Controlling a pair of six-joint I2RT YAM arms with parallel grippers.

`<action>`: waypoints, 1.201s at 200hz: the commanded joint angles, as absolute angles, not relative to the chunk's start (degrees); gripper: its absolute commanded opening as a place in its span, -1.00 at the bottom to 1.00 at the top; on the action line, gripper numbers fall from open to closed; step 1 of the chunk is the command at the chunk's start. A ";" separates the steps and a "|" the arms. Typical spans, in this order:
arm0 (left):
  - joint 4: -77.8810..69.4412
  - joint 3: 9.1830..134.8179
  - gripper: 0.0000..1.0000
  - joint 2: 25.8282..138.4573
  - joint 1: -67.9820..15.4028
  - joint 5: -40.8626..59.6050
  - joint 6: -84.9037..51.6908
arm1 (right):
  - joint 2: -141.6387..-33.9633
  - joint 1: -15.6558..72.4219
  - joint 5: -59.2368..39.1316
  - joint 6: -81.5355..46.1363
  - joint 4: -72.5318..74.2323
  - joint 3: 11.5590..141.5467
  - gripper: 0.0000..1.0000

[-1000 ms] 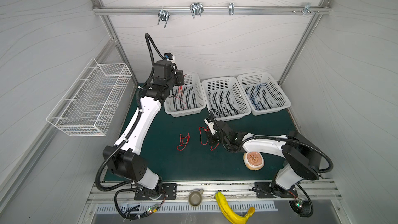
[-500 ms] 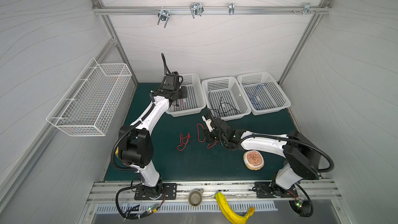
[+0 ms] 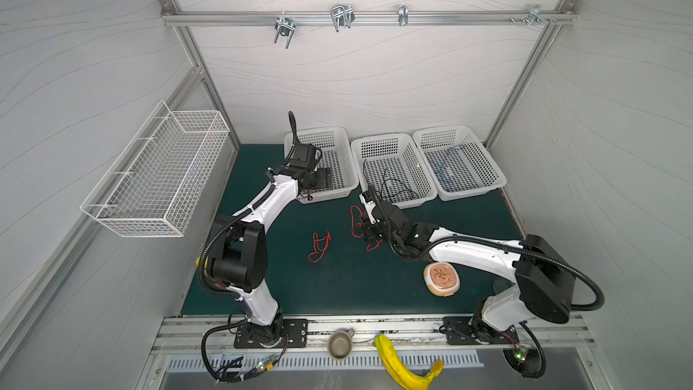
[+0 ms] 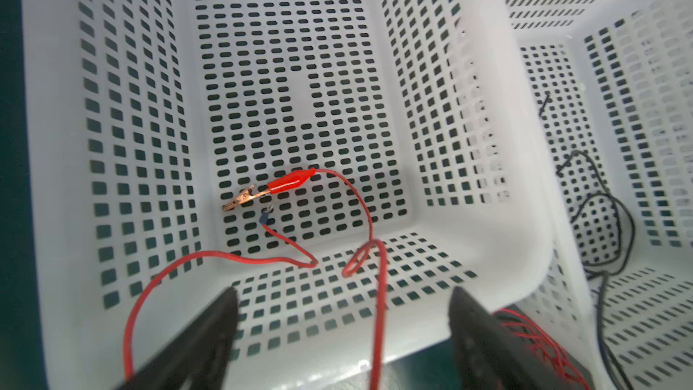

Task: Untangle the cables

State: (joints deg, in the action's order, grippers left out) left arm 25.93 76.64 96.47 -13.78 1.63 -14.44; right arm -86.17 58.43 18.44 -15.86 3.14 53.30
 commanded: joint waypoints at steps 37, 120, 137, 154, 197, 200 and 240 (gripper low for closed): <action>18.32 71.83 0.99 85.73 -23.15 -3.06 -7.94 | -80.90 58.11 23.10 -15.07 -1.00 54.88 -1.00; 8.77 53.26 0.82 66.49 -26.37 16.49 -7.38 | -73.85 54.52 14.49 -16.23 -1.43 54.67 -1.00; 7.86 50.99 0.81 64.31 -26.58 20.13 -7.89 | -73.05 53.81 11.48 -16.87 -0.72 54.49 -1.00; 4.61 48.85 0.81 63.69 -26.92 23.84 -9.20 | -72.99 53.70 8.77 -16.69 0.05 54.83 -1.00; 2.57 48.43 0.52 66.63 -27.80 27.54 -10.73 | -73.45 53.70 3.10 -17.46 2.24 55.74 -1.00; 2.57 48.43 0.47 66.74 -27.90 27.59 -10.82 | -73.45 53.70 2.77 -17.49 2.54 55.75 -1.00; 1.72 47.86 -0.48 67.64 -28.89 25.66 -11.23 | -73.20 53.70 -0.32 -17.92 4.95 55.55 -1.00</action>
